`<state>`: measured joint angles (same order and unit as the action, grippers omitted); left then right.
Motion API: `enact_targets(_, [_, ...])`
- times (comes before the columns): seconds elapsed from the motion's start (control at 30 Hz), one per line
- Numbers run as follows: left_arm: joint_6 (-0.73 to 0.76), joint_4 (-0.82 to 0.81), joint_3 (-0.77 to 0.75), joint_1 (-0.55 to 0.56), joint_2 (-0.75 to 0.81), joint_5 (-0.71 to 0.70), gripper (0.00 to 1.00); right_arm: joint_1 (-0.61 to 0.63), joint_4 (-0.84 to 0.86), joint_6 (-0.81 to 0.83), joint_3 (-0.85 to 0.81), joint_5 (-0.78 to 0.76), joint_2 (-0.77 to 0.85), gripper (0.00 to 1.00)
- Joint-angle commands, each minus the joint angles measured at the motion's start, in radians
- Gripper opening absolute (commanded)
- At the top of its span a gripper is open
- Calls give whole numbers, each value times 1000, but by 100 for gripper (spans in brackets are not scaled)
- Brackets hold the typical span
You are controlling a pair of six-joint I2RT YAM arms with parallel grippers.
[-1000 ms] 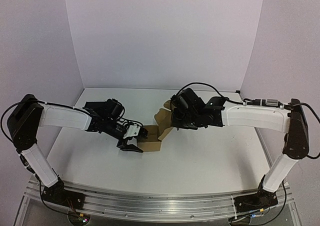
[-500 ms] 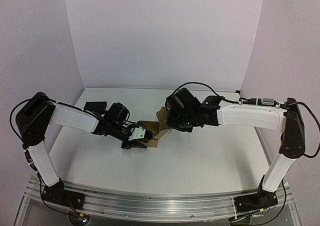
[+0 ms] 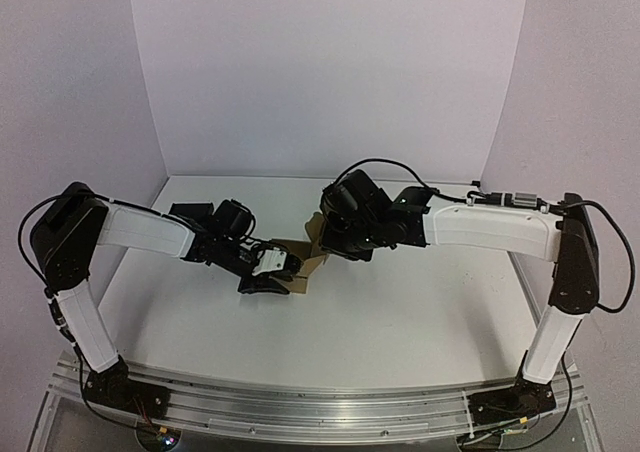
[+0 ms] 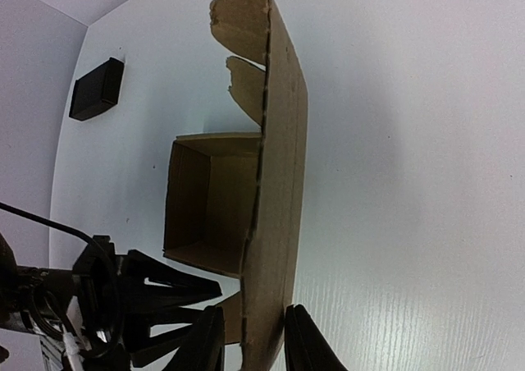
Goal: Fold the paper box
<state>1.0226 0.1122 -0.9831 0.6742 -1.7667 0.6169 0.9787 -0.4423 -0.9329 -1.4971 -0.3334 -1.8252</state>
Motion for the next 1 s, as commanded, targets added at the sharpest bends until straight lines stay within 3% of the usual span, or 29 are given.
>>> enact_targets(0.0, [40,109,-91,-96,72,108,41,7,15,13,-14,-49,0,26])
enact_targets(0.2, [127,151,-79,-125,21,49,50,7,16,26,-28,-45,-18,25])
enact_targets(0.47, [84,143,-87,-75,-31,-13,51,8,18,31,-51,-40,-24,24])
enact_targets(0.7, [76,106,-97,-74,-89,-107,33,7,23,23,-66,-20,-31,24])
enact_targets(0.83, [68,138,-121,-74,-86,-51,15,7,34,2,-85,23,-44,24])
enact_targets(0.97, [68,224,-153,-68,-64,56,5,7,48,-15,-106,57,-57,24])
